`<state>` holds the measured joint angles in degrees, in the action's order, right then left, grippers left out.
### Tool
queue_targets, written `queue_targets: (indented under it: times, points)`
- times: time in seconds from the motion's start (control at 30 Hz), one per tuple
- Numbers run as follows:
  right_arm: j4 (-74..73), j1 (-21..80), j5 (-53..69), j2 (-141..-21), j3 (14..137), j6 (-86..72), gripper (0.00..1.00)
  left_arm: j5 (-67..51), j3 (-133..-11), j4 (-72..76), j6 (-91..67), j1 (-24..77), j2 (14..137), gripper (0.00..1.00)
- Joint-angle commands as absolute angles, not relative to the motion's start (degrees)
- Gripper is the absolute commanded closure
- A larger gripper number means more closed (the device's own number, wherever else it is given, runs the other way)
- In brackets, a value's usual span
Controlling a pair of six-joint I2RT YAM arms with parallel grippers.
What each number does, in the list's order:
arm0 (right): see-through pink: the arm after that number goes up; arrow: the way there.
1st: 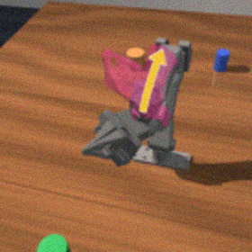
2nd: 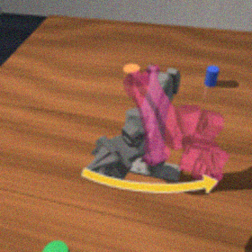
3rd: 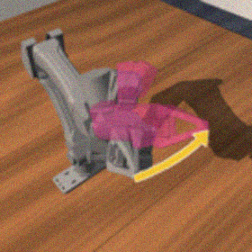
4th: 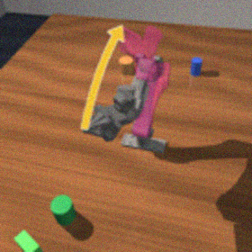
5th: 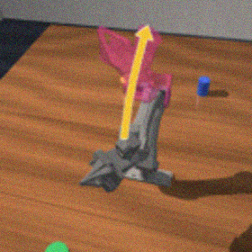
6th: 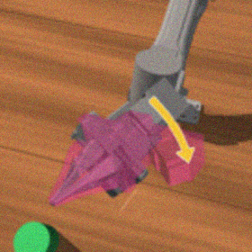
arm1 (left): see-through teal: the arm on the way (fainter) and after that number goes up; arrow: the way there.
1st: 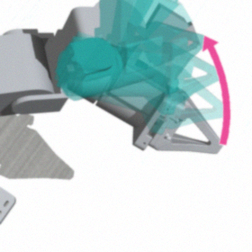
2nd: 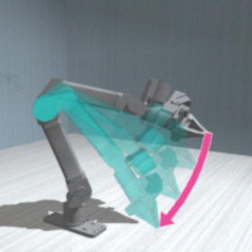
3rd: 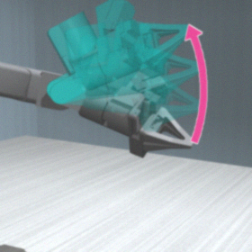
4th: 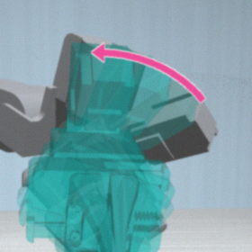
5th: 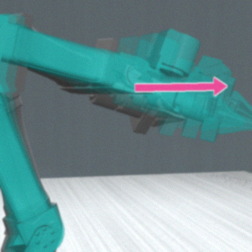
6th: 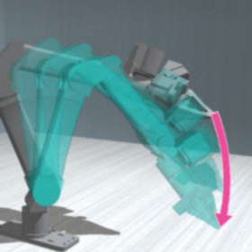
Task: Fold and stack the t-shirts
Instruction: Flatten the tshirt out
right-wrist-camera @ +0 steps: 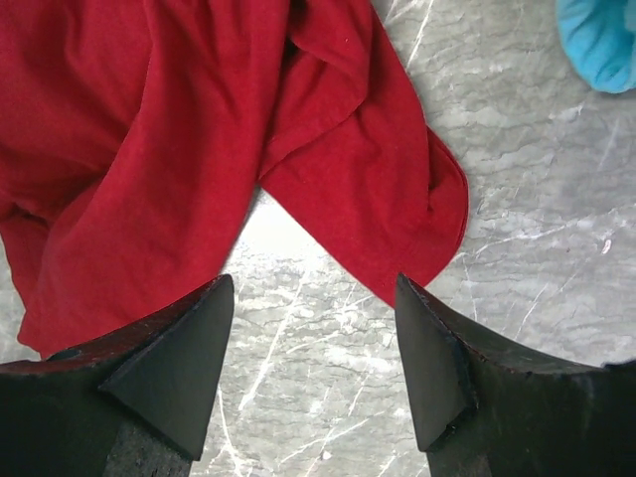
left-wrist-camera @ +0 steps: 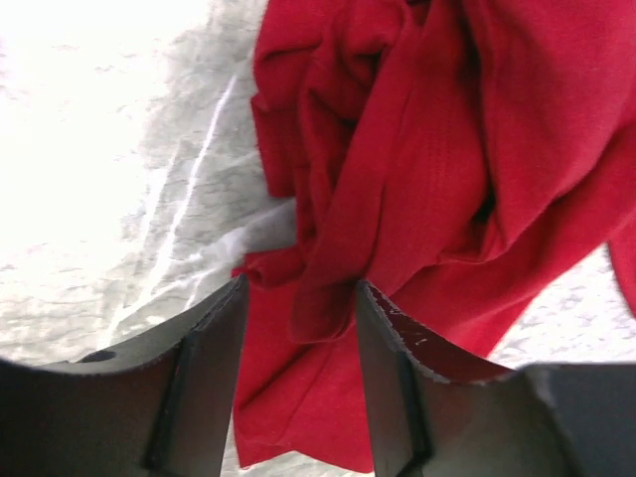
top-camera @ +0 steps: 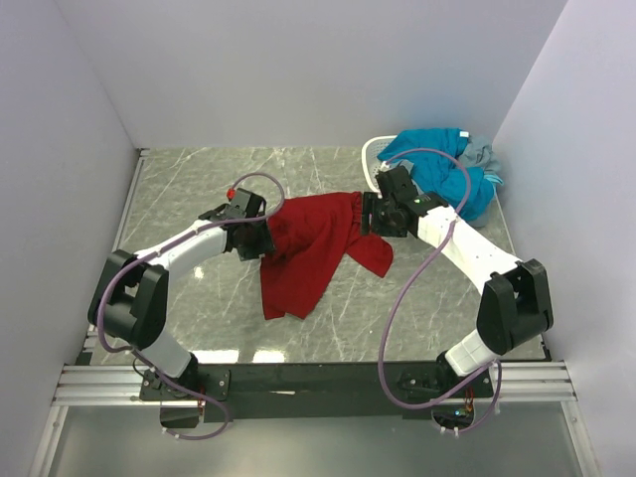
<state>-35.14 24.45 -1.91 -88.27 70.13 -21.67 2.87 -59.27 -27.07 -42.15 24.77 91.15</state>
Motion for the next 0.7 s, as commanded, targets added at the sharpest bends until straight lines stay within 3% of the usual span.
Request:
queue_targets:
  times: [0.0,0.3,0.4,0.53,0.67]
  points:
    - [-33.4,23.82,-2.46,-85.95,69.96,-22.32,0.28,0.44,-61.0,-24.7,-44.21,25.05,91.67,0.48]
    - [-33.31,23.47,-2.29,-86.31,70.22,-22.24,0.28,-1.84,-60.29,-22.94,-45.97,25.4,92.81,0.56]
    - [-33.31,23.47,-2.29,-86.48,70.4,-22.32,0.28,-1.67,-60.91,-23.55,-45.79,25.49,93.43,0.71]
    - [-33.31,23.29,-2.46,-86.48,70.31,-22.32,0.28,-0.62,-61.61,-24.43,-45.18,25.4,93.43,1.0]
    - [-33.22,22.85,-2.37,-86.48,69.7,-22.32,0.28,-0.18,-65.03,-28.21,-43.95,25.31,92.99,1.0]
